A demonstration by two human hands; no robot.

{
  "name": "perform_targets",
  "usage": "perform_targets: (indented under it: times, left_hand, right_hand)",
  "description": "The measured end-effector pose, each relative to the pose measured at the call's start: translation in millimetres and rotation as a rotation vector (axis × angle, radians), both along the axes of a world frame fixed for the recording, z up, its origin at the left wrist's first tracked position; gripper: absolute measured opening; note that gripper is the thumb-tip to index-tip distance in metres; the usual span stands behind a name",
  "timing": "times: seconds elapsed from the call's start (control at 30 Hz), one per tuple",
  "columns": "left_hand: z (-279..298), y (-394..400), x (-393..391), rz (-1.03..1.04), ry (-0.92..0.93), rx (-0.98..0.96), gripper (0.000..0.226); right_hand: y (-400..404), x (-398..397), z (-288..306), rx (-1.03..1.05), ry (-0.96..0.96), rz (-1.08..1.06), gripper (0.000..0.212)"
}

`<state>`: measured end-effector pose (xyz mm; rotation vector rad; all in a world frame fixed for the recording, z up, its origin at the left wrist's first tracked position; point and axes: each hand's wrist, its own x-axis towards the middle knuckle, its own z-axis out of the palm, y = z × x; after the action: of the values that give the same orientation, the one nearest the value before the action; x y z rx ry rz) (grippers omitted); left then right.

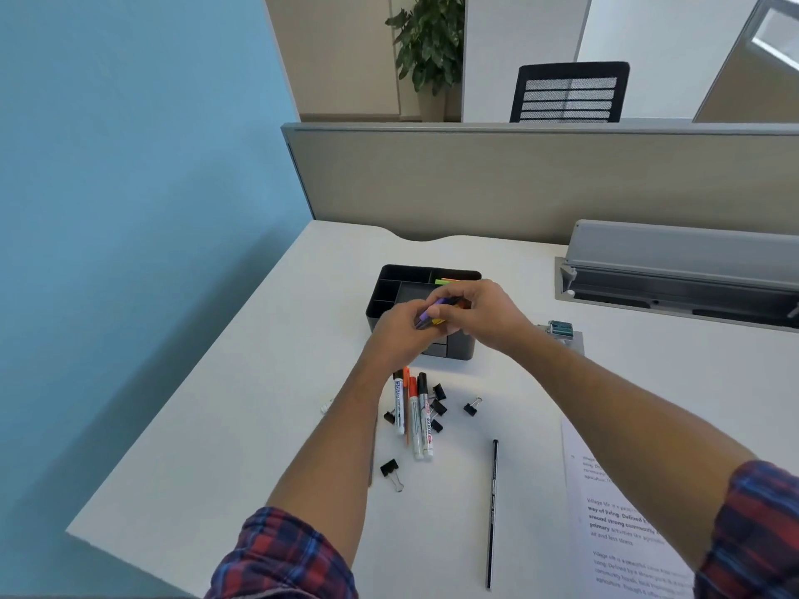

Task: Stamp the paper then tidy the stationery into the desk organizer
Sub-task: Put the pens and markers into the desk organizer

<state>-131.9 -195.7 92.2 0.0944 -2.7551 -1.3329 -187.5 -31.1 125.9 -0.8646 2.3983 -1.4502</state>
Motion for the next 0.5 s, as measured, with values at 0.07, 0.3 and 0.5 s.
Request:
perform_targets:
  times: [0.07,0.3,0.5]
  left_hand:
    - [0.7,-6.2,-4.3,0.017,0.002,0.010,0.040]
    - [-17.9,-31.3,-1.8,0.118,0.001,0.018,0.030]
    - [-25.4,-44.4,9.0,0.339,0.120,-0.034,0.011]
  right_hand:
    - [-1.3,-3.5,4.5,-0.033,-0.013,-0.010,0.006]
    - [5.1,-21.4,16.8,-0.029,-0.038,-0.083,0.007]
    - [3.2,-36.5,23.7,-0.083,-0.016,-0.207,0.004]
